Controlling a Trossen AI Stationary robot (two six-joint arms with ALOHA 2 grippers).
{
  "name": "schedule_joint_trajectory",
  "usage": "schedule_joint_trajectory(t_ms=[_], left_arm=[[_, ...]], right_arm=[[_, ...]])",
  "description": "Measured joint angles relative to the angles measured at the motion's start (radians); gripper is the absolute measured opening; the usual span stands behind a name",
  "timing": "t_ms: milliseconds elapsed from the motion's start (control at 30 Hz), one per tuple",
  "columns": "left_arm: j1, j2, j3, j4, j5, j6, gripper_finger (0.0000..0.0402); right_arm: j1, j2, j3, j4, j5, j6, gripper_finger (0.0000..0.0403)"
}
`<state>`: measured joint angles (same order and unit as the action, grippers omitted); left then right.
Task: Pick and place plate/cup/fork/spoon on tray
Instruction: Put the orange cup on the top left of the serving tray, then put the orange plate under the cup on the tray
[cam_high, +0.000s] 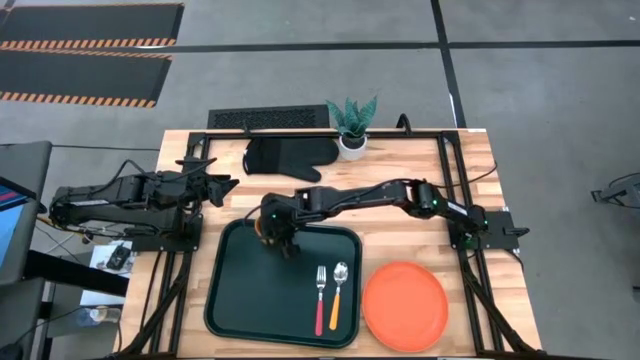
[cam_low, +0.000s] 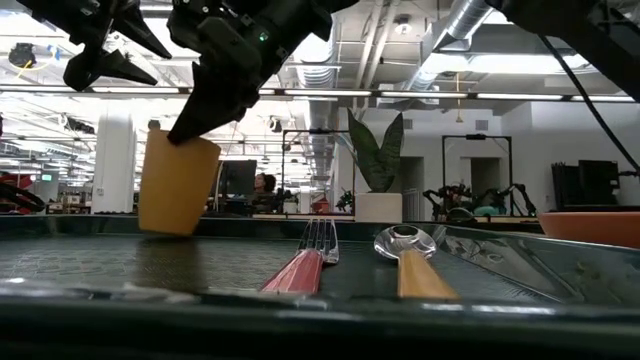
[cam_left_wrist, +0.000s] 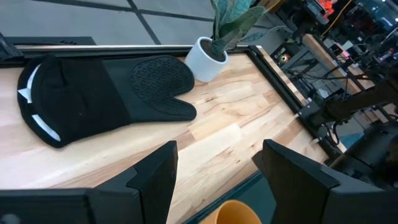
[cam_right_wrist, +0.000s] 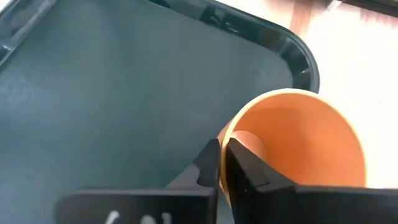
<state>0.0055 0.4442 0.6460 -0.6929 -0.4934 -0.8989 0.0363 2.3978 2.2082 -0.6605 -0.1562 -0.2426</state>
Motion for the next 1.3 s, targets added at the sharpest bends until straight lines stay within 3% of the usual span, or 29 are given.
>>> schedule_joint_trajectory(t_ms=[267,500,733,900,1033,1167,1300], left_arm=[[0.000,0.000,0.000,0.000,0.000,-0.001,0.0219],[0.000,0.000,0.000,-0.023,0.001,-0.016,0.0219],[0.000,0.000,0.000,-0.048,0.001,-0.023,0.0219],[0.000,0.000,0.000,-0.081,0.018,-0.035,0.0219],[0.000,0.000,0.000,-0.124,0.051,-0.060,0.0219],[0.000,0.000,-0.001,-0.160,0.070,-0.059,0.0216],[0.000,0.000,-0.031,-0.163,0.080,-0.064,0.0206]], right_arm=[[0.001,0.000,0.000,0.011,-0.001,-0.029,0.0097],[0.002,-0.001,0.000,0.009,0.000,-0.022,0.0174],[0.001,-0.077,-0.001,0.010,0.014,0.007,0.0223],[-0.002,-0.183,-0.001,-0.157,0.030,0.062,0.0219],[-0.013,-0.294,-0.002,-0.431,0.026,0.186,0.0213],[-0.019,-0.389,-0.123,-0.638,0.027,0.218,0.0213],[0.000,-0.558,-0.417,-0.627,0.027,0.312,0.0212]])
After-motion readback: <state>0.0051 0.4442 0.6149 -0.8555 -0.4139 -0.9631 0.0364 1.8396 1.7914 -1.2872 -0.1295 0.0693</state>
